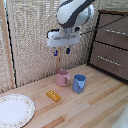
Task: Kindly get your arm to the topmost drawer handle. Get a good grip on it, then softly pull to open it.
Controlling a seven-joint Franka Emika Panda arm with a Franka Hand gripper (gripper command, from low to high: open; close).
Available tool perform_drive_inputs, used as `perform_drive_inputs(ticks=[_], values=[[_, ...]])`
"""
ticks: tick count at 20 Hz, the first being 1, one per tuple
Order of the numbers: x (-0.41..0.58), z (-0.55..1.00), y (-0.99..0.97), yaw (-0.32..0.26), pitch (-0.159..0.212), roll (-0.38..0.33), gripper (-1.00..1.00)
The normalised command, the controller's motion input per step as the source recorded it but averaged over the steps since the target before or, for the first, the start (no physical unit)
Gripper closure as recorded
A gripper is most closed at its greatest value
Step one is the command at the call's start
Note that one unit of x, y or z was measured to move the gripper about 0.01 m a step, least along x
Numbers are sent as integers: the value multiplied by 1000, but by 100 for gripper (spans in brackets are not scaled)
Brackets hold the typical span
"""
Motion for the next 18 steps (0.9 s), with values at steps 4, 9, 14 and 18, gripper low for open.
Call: perform_drive_inputs(ticks=[4, 9, 14, 18], values=[[1, 573, -146, 111, -3, -179, -100], [2, 657, -119, 126, 0, -154, -100], [-5, 413, -156, 135, -2, -208, -100], [-19, 41, -251, 138, -22, -301, -100]])
